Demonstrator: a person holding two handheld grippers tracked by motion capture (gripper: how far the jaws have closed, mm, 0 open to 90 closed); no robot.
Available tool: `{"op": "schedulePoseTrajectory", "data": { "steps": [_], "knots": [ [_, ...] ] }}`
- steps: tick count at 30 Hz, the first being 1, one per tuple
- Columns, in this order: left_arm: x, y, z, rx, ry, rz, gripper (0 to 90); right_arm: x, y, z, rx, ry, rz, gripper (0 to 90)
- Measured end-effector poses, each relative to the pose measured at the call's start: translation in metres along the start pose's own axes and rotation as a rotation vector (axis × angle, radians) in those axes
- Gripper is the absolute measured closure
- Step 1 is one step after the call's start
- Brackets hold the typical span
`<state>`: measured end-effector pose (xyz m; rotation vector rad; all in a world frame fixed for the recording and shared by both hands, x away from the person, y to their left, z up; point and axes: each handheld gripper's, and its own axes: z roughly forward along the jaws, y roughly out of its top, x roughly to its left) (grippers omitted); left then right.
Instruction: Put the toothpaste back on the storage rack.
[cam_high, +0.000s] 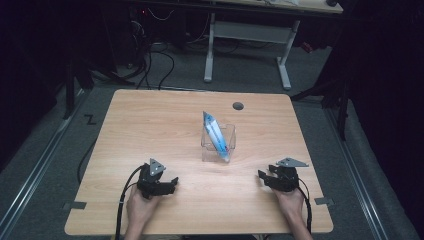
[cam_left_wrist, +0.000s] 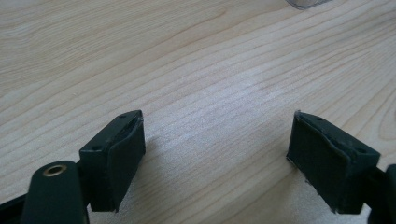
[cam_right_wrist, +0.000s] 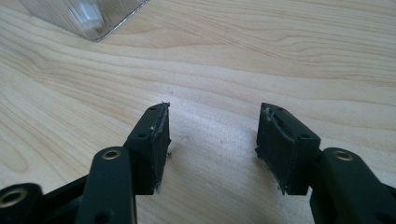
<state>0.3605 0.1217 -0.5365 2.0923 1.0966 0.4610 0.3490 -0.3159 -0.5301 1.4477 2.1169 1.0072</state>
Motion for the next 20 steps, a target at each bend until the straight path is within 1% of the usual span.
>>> {"op": "schedulePoseTrajectory", "data": {
  "steps": [3, 5, 7, 8, 9, 11, 20],
  "knots": [
    [0.000, 0.000, 0.000, -0.001, 0.000, -0.001, 19.2, 0.002, -0.002, -0.002, 0.002, -0.016, -0.011, 42.5],
    [0.000, 0.000, 0.000, 0.000, 0.000, -0.001, 19.2, 0.004, -0.003, -0.002, 0.006, -0.027, -0.030, 40.5],
    [0.000, 0.000, 0.000, -0.001, 0.000, -0.001, 19.2, 0.007, -0.003, -0.002, 0.013, -0.048, -0.053, 39.4],
    [0.000, 0.000, 0.000, -0.001, 0.000, 0.000, 19.1, 0.011, -0.003, -0.001, 0.016, -0.069, -0.074, 38.9],
    [0.000, 0.000, 0.000, -0.002, 0.000, -0.002, 19.1, 0.011, -0.003, -0.001, 0.016, -0.073, -0.078, 38.6],
    [0.000, 0.000, 0.000, -0.001, 0.000, -0.001, 18.9, 0.011, -0.003, -0.001, 0.018, -0.071, -0.066, 38.1],
    [0.000, 0.000, 0.000, -0.002, 0.000, -0.002, 18.9, 0.011, -0.002, 0.000, 0.017, -0.073, -0.068, 37.7]
  ]
}}
